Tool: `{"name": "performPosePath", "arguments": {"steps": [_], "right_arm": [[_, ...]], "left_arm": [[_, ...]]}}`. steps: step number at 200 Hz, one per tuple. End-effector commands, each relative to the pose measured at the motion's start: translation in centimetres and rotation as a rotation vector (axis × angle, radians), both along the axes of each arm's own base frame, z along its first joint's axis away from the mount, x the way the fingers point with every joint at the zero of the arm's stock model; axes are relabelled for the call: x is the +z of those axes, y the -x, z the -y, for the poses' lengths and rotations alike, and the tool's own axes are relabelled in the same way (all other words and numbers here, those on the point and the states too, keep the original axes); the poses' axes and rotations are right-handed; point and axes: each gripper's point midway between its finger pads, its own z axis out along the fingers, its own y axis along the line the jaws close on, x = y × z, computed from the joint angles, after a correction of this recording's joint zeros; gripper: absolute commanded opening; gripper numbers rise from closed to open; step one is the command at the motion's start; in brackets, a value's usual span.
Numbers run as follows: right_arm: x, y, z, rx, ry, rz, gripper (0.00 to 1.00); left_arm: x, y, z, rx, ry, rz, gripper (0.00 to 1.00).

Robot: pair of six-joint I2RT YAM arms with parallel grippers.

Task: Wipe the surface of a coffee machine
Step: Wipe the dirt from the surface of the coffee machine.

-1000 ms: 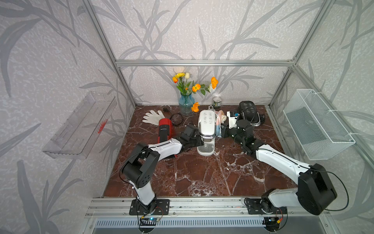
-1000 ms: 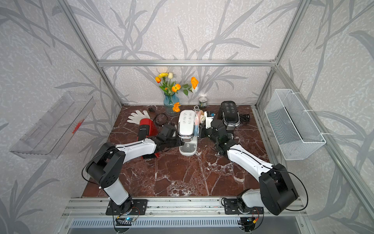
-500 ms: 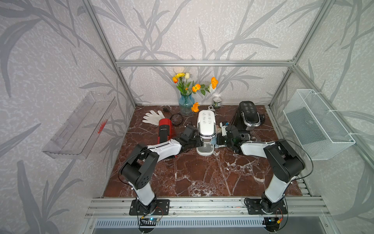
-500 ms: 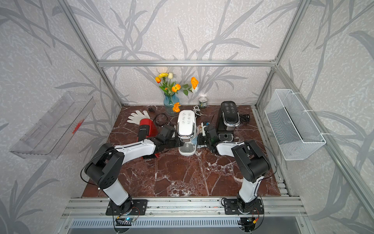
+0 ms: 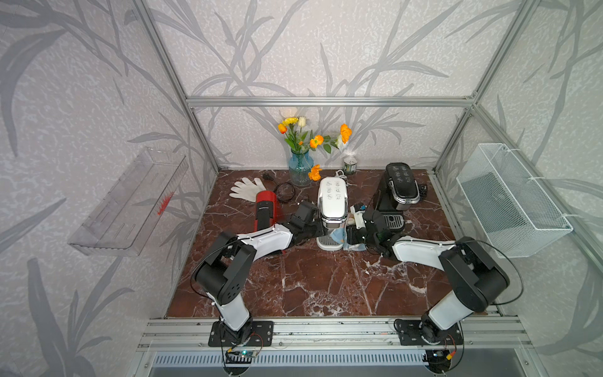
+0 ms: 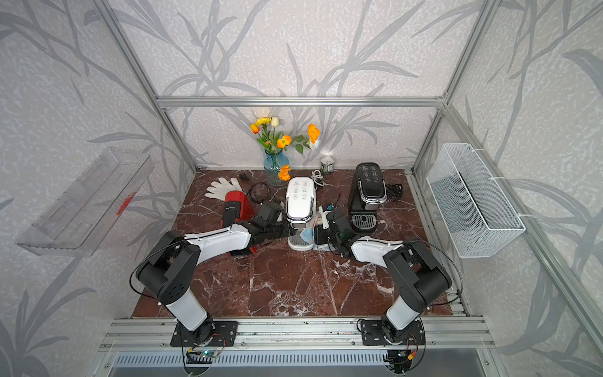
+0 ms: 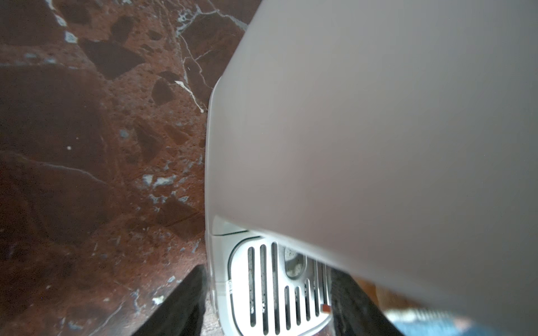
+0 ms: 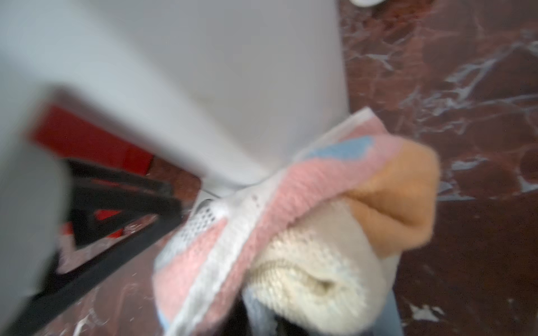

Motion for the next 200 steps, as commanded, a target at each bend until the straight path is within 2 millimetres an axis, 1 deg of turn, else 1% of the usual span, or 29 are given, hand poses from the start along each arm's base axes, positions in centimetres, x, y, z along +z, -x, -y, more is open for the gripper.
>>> {"name": "performPosePath", "arguments": {"steps": [1, 14, 22, 45, 47, 48, 70, 104, 108, 110, 113, 128, 143, 161, 174, 190, 200], "right_arm": [[3.7, 1.9, -1.1, 0.074, -0.075, 0.037, 0.0], [4.5, 2.2, -1.0, 0.064, -0.099, 0.048, 0.0], [4.4, 2.2, -0.9, 0.059, -0.105, 0.047, 0.0], [2.6, 1.9, -1.3, 0.061, -0.094, 0.01, 0.0], [2.7, 1.8, -1.4, 0.063, -0.097, 0.013, 0.0], [2.3, 1.8, -1.4, 0.062, -0.096, 0.004, 0.0], [1.0, 1.8, -3.2, 0.089, -0.168, -0.049, 0.0], [0.1, 2.4, -6.0, 0.13, -0.213, -0.079, 0.0], [0.4, 2.4, -6.4, 0.138, -0.226, -0.074, 0.0], [-0.5, 2.5, -6.5, 0.142, -0.218, -0.092, 0.0], [-0.9, 2.5, -6.7, 0.137, -0.232, -0.113, 0.0], [-1.7, 2.6, -7.5, 0.137, -0.277, -0.15, 0.0], [-2.9, 2.6, -7.7, 0.123, -0.299, -0.178, 0.0], [-4.6, 2.3, -7.0, 0.076, -0.27, -0.201, 0.0], [-5.3, 2.1, -5.6, 0.03, -0.233, -0.196, 0.0], [-5.6, 1.8, -3.7, -0.024, -0.188, -0.18, 0.0], [-5.3, 1.6, -2.5, -0.054, -0.167, -0.167, 0.0]], "left_arm": [[1.4, -0.5, 1.4, -0.036, 0.033, 0.041, 0.65], [1.5, -0.5, 1.5, -0.038, 0.036, 0.043, 0.65], [1.7, -0.5, 1.6, -0.04, 0.038, 0.044, 0.65], [2.0, -0.4, 1.5, -0.041, 0.039, 0.05, 0.65], [2.0, -0.4, 1.5, -0.04, 0.039, 0.05, 0.65], [2.0, -0.3, 1.5, -0.04, 0.037, 0.049, 0.65], [2.1, -0.1, 1.2, -0.032, 0.034, 0.052, 0.65], [1.7, 0.1, 1.1, -0.027, 0.028, 0.051, 0.65], [1.7, 0.1, 1.2, -0.029, 0.03, 0.05, 0.65], [1.7, 0.0, 1.2, -0.03, 0.03, 0.049, 0.65], [1.6, 0.1, 1.2, -0.032, 0.03, 0.048, 0.65], [1.6, 0.0, 1.4, -0.038, 0.034, 0.046, 0.65], [1.7, 0.1, 1.4, -0.039, 0.033, 0.046, 0.65], [1.7, 0.3, 1.2, -0.034, 0.028, 0.049, 0.65], [1.7, 0.4, 0.9, -0.029, 0.02, 0.054, 0.65], [1.6, 0.4, 0.6, -0.027, 0.01, 0.056, 0.65], [1.6, 0.4, 0.6, -0.029, 0.008, 0.057, 0.65]]}}
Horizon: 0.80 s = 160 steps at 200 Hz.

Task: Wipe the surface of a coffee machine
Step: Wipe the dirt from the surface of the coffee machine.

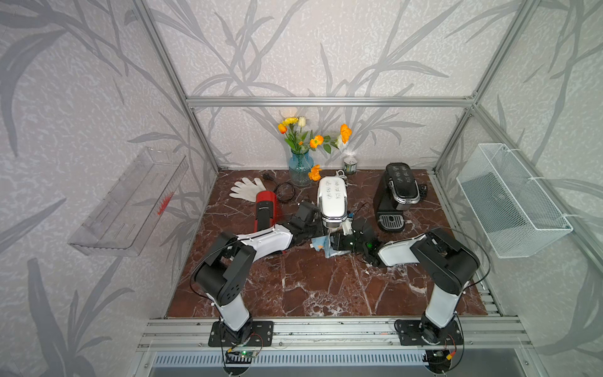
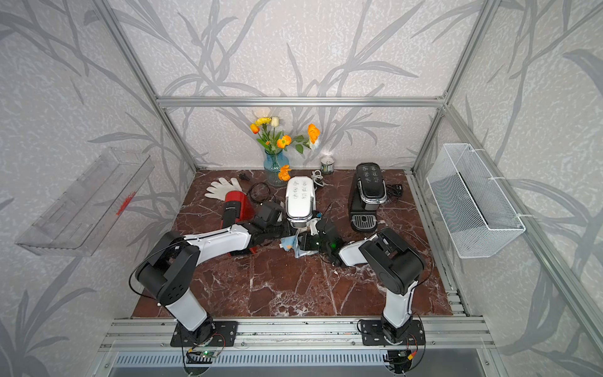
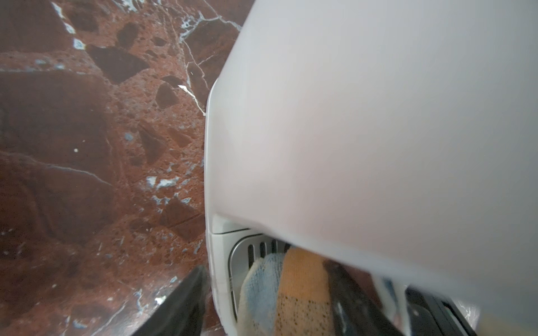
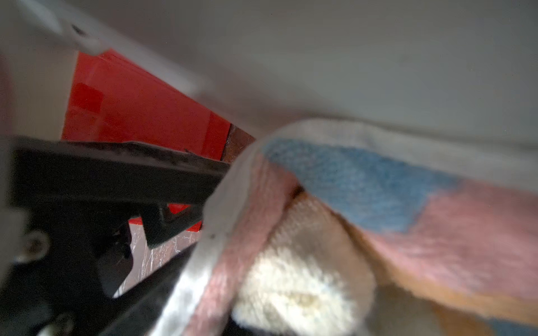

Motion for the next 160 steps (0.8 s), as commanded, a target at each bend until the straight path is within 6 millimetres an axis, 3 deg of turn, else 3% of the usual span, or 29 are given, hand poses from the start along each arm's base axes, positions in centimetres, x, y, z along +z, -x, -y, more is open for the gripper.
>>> {"name": "performPosePath", "arguments": {"steps": [1, 20, 23, 48, 113, 160], "right_arm": [[-2.1, 0.1, 3.3, -0.087, 0.106, -0.036, 0.0], [-2.0, -0.2, 5.8, -0.142, 0.16, -0.027, 0.0], [-1.0, -0.4, 6.0, -0.15, 0.151, -0.007, 0.0], [0.5, -0.9, 8.1, -0.194, 0.163, 0.037, 0.0], [9.0, -2.7, 6.6, -0.136, 0.098, 0.272, 0.0], [15.9, -3.4, 7.2, -0.153, 0.127, 0.432, 0.0]], "left_arm": [[1.5, 0.4, 0.7, -0.038, 0.016, 0.043, 0.65], [1.5, 0.4, 0.8, -0.044, 0.013, 0.043, 0.65], [1.6, 0.4, 0.7, -0.043, 0.011, 0.045, 0.65], [1.6, 0.6, 0.5, -0.037, 0.008, 0.05, 0.65], [1.7, 0.6, 0.5, -0.041, 0.013, 0.051, 0.65], [1.7, 0.8, 0.4, -0.036, 0.018, 0.051, 0.65]]}}
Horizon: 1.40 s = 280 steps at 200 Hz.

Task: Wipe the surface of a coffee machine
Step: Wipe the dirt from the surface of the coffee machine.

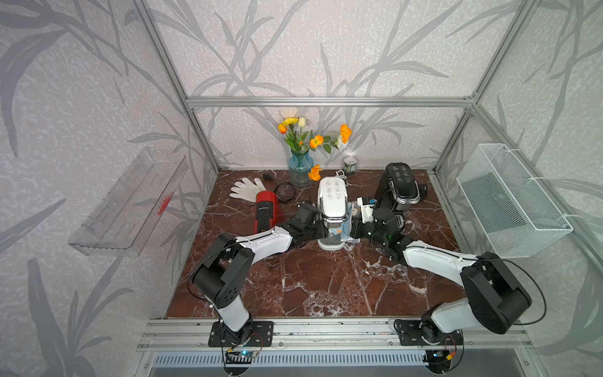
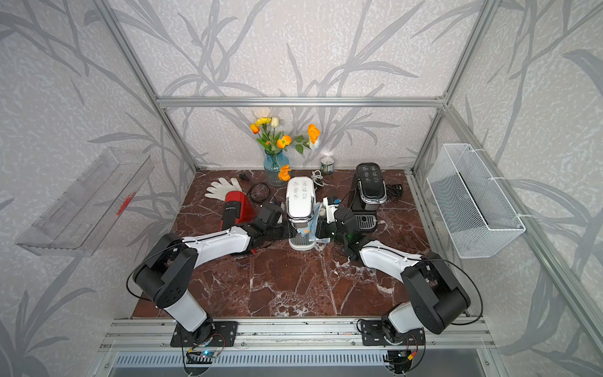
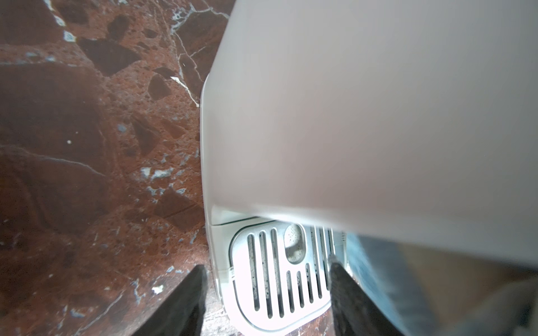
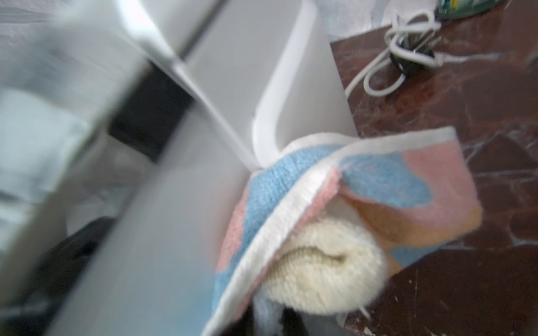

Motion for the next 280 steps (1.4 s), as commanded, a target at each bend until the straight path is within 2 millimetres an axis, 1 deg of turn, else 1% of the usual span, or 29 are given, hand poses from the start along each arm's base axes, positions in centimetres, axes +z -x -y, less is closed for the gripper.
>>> {"name": "performPosePath", "arguments": {"steps": [1, 18, 43, 58, 73, 90, 102, 139, 167, 187, 202, 211, 223, 255, 280], "right_arm": [[6.0, -0.7, 0.3, -0.007, 0.011, 0.161, 0.0], [7.9, -0.5, 1.0, -0.024, 0.026, 0.21, 0.0], [10.0, -0.1, 1.9, -0.05, 0.024, 0.259, 0.0], [10.9, 0.1, 2.1, -0.058, 0.013, 0.275, 0.0], [11.0, 0.2, 2.2, -0.06, 0.005, 0.273, 0.0], [9.6, -0.1, 1.8, -0.055, 0.007, 0.241, 0.0], [7.9, -0.4, 1.6, -0.051, 0.009, 0.208, 0.0], [1.1, -0.9, 0.8, -0.05, 0.012, 0.086, 0.0], [-3.8, -0.7, 0.0, -0.023, 0.011, -0.018, 0.0], [-6.7, -0.2, -1.1, 0.029, 0.023, -0.104, 0.0], [-8.3, 0.3, -1.8, 0.076, 0.037, -0.162, 0.0], [-8.8, 0.7, -2.0, 0.092, 0.03, -0.184, 0.0], [-8.6, 1.2, -2.4, 0.124, 0.009, -0.195, 0.0], [-6.1, 2.9, -4.0, 0.245, -0.076, -0.212, 0.0], [-4.7, 3.8, -4.4, 0.292, -0.095, -0.244, 0.0]], "left_arm": [[1.6, 0.1, 0.2, -0.012, 0.023, 0.043, 0.65], [1.4, 0.2, 0.2, -0.013, 0.024, 0.042, 0.65], [1.7, 0.2, 0.4, -0.019, 0.028, 0.046, 0.65], [1.8, 0.1, 0.3, -0.018, 0.027, 0.049, 0.65], [1.8, 0.1, 0.3, -0.015, 0.029, 0.047, 0.65], [1.7, 0.1, 0.4, -0.016, 0.034, 0.046, 0.65], [1.7, 0.1, 0.5, -0.016, 0.036, 0.046, 0.65], [1.9, 0.2, 0.9, -0.024, 0.042, 0.047, 0.65], [1.8, 0.4, 1.0, -0.026, 0.037, 0.045, 0.65], [1.8, 0.3, 1.0, -0.024, 0.038, 0.046, 0.65], [1.7, 0.3, 1.1, -0.028, 0.037, 0.046, 0.65], [1.9, 0.2, 1.2, -0.028, 0.037, 0.049, 0.65], [1.9, 0.1, 1.3, -0.033, 0.036, 0.048, 0.65], [2.0, -0.2, 1.7, -0.043, 0.034, 0.048, 0.65], [1.9, -0.2, 1.9, -0.044, 0.04, 0.044, 0.65]]}}
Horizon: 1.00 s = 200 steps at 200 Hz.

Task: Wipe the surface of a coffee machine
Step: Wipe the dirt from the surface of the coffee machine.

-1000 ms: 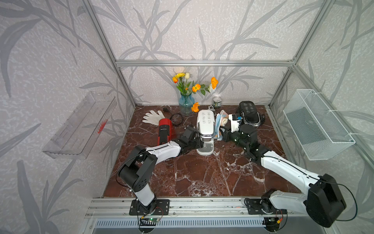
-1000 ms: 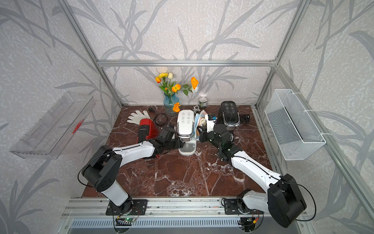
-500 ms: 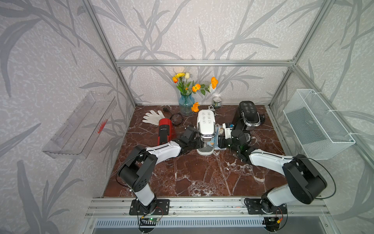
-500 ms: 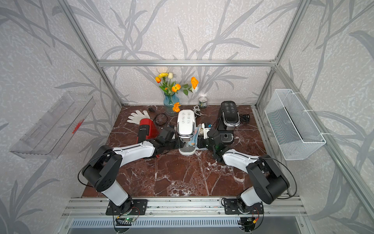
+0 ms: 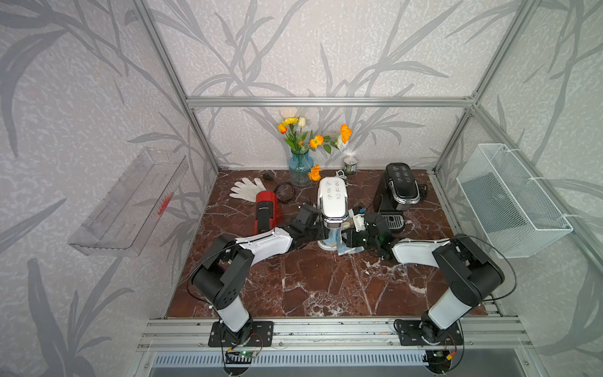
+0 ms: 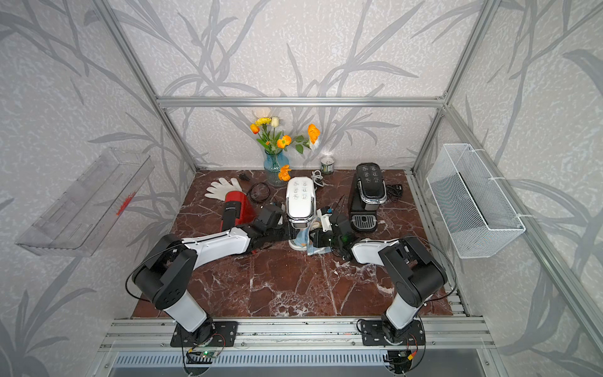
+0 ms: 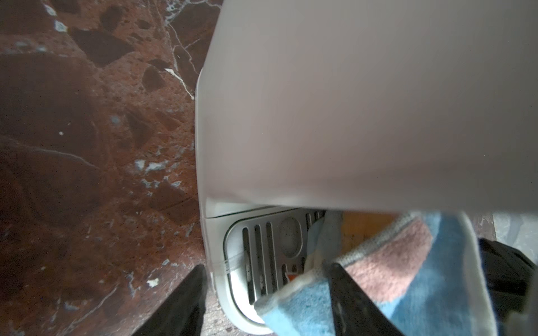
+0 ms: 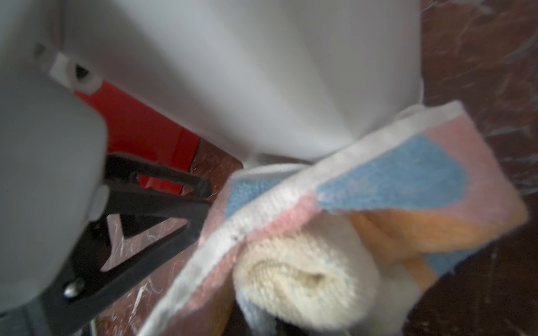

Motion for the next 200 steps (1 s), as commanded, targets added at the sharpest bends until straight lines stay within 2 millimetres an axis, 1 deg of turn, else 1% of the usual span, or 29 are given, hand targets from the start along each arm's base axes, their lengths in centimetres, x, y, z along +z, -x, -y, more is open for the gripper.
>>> {"name": "performPosePath", "arguments": {"steps": [1, 20, 37, 47, 51, 55, 79, 100, 116, 129, 154, 166, 174, 186, 200], "right_arm": [[3.7, 1.3, -1.7, 0.1, -0.09, -0.009, 0.0], [5.0, 1.8, -2.7, 0.134, -0.178, -0.005, 0.0], [5.2, 1.6, -3.7, 0.133, -0.252, -0.038, 0.0], [4.8, 1.4, -4.2, 0.133, -0.285, -0.056, 0.0], [5.1, 1.4, -4.5, 0.132, -0.303, -0.055, 0.0], [4.3, 1.2, -4.8, 0.13, -0.313, -0.068, 0.0], [2.8, 0.7, -6.4, 0.121, -0.39, -0.11, 0.0], [2.2, 0.2, -7.0, 0.077, -0.477, -0.123, 0.0], [1.6, 0.1, -7.6, 0.061, -0.485, -0.129, 0.0], [0.9, 0.1, -7.7, 0.036, -0.458, -0.129, 0.0], [0.5, 0.2, -7.7, -0.002, -0.384, -0.107, 0.0], [0.0, 0.2, -7.6, -0.019, -0.333, -0.106, 0.0], [-0.5, 0.0, -7.2, -0.042, -0.297, -0.107, 0.0], [-1.4, -0.3, -6.1, -0.09, -0.248, -0.106, 0.0], [-1.5, -0.5, -4.9, -0.114, -0.244, -0.094, 0.0]], "left_arm": [[2.0, -0.8, 1.6, -0.036, 0.038, 0.048, 0.65], [1.8, -0.8, 1.7, -0.035, 0.042, 0.048, 0.65], [1.6, -0.7, 1.9, -0.038, 0.044, 0.039, 0.65], [1.8, -0.7, 2.0, -0.041, 0.047, 0.041, 0.65], [1.8, -0.7, 2.0, -0.041, 0.047, 0.04, 0.65], [1.9, -0.7, 2.0, -0.042, 0.048, 0.043, 0.65], [2.1, -0.6, 2.1, -0.046, 0.051, 0.043, 0.65], [1.9, -0.4, 2.0, -0.041, 0.046, 0.039, 0.65], [1.8, -0.4, 2.0, -0.038, 0.047, 0.037, 0.65], [1.9, -0.4, 2.1, -0.038, 0.047, 0.04, 0.65], [2.0, -0.3, 2.2, -0.043, 0.042, 0.042, 0.65], [2.0, -0.3, 2.2, -0.042, 0.041, 0.041, 0.65], [1.9, -0.3, 2.2, -0.042, 0.041, 0.041, 0.65], [1.9, -0.2, 2.2, -0.043, 0.041, 0.038, 0.65], [1.9, -0.2, 2.0, -0.038, 0.036, 0.043, 0.65]]}}
